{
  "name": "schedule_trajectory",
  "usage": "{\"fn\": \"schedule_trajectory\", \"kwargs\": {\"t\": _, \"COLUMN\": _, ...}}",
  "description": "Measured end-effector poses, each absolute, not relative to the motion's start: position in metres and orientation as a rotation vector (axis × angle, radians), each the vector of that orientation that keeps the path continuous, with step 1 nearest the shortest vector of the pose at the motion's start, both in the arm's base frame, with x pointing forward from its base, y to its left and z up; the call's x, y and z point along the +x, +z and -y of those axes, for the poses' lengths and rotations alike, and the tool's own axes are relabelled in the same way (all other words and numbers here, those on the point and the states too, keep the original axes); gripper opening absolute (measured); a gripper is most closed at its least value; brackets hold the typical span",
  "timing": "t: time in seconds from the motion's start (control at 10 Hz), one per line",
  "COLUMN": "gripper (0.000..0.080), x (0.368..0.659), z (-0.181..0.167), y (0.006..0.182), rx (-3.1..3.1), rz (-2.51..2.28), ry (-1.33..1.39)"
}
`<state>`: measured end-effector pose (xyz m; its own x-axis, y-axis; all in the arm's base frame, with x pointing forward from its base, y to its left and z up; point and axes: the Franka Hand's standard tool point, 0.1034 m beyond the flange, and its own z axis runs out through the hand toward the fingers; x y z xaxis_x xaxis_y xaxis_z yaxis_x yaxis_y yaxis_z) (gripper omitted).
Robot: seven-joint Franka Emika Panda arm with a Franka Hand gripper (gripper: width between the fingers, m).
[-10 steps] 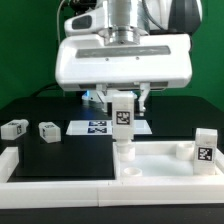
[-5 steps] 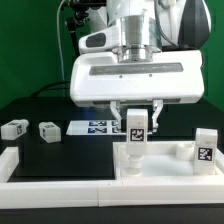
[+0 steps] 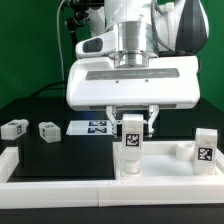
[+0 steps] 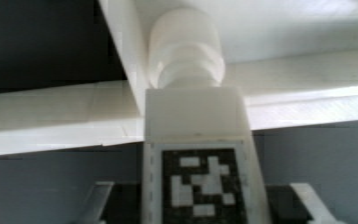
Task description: Assemble square table
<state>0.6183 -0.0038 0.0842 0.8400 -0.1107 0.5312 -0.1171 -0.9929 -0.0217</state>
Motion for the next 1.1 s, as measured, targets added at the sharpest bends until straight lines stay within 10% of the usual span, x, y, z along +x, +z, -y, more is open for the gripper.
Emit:
{"fn": "schedule_trajectory", "kwargs": {"t": 0.6, "gripper": 0.0287, "x": 0.6175, "z": 0.0048, "y": 0.0740, "rx": 2.990, "rz": 0.190, "ry": 0.876}}
{"fn": "schedule_trajectory", "kwargs": {"t": 0.8, "gripper": 0.0563, "x": 0.6174, "z": 0.0048, "y": 0.0739, "rx": 2.990, "rz": 0.190, "ry": 0.876}}
{"fn": "schedule_trajectory", "kwargs": {"t": 1.1, "gripper": 0.0644, "x": 0.6173, "z": 0.0048, "y": 0.0736, "rx": 2.991, "rz": 0.190, "ry": 0.875}}
